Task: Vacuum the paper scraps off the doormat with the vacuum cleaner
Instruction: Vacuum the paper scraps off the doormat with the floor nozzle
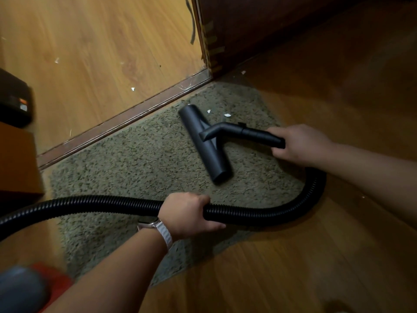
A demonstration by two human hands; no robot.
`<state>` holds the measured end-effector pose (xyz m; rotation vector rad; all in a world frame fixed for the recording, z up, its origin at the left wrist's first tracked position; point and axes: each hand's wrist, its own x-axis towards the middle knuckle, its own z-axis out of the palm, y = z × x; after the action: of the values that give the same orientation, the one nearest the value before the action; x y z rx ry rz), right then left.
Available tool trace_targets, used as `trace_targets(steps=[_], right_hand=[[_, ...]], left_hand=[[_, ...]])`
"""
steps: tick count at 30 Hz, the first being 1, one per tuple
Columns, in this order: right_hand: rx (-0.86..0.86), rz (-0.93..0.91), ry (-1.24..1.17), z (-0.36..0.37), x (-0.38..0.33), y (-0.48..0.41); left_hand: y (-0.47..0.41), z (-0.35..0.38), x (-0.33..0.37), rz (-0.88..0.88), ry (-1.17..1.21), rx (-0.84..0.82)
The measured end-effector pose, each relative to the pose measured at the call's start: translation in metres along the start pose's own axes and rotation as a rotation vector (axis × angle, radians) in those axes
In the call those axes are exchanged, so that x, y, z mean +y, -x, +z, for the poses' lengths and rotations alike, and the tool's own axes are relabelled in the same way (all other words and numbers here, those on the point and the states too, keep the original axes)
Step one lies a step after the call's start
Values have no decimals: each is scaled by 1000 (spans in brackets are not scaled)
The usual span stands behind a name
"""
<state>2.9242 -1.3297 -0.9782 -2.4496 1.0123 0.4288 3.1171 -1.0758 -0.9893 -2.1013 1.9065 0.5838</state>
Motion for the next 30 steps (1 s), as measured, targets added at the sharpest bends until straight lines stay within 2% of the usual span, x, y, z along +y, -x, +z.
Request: trace_targets(steps=[6, 10, 16, 21, 26, 30], right_hand=[[-30, -108, 84, 3, -20, -8], [0, -113, 116, 5, -20, -11], [122, -49, 79, -9, -19, -28], [157, 30, -31, -26, -22, -52], [169, 66, 17, -34, -25, -64], [163, 18, 65, -30, -40, -72]], left_hand=[[5, 3, 1, 5, 5, -54], [7, 8, -1, 5, 9, -34], [5, 10, -5, -30, 46, 12], [2, 5, -12, -113, 99, 50], [-11, 0, -18, -146, 130, 55], [-14, 1, -23, -121, 97, 34]])
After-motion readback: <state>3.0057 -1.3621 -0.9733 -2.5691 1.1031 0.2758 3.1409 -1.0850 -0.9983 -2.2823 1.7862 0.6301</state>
